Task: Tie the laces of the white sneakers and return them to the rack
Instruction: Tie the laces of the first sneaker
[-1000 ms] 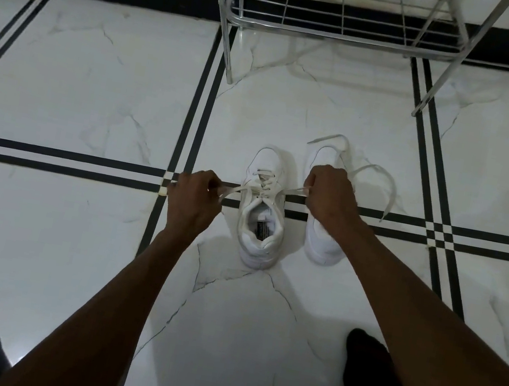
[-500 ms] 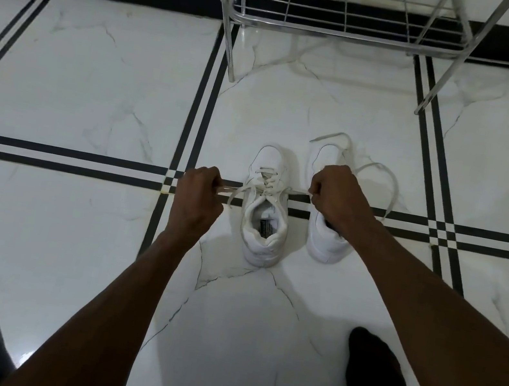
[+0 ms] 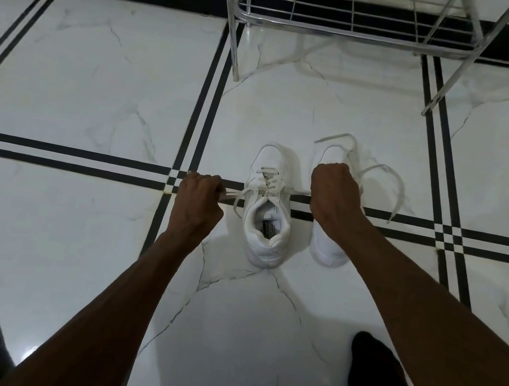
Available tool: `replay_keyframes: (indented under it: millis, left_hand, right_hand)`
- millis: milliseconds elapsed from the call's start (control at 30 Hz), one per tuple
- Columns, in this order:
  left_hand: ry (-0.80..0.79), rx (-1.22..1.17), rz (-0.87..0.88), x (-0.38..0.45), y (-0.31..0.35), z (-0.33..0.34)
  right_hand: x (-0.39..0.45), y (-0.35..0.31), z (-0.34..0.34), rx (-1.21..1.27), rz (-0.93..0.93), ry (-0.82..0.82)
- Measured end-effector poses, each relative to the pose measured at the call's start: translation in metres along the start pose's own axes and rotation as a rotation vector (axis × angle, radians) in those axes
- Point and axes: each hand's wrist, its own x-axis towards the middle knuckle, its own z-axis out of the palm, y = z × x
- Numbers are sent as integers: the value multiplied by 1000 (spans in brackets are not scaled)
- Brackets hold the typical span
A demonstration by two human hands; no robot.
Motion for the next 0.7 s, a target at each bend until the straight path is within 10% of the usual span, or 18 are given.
replay_keyframes:
  millis: [367,700]
  left_hand:
    - [-88,-202,-22,10,19,20]
    - [36,411,162,-1,30,5]
  right_hand:
    - [-4,-1,11,164,-98,-160]
    - [-14,-18,11,-338,-136,-56]
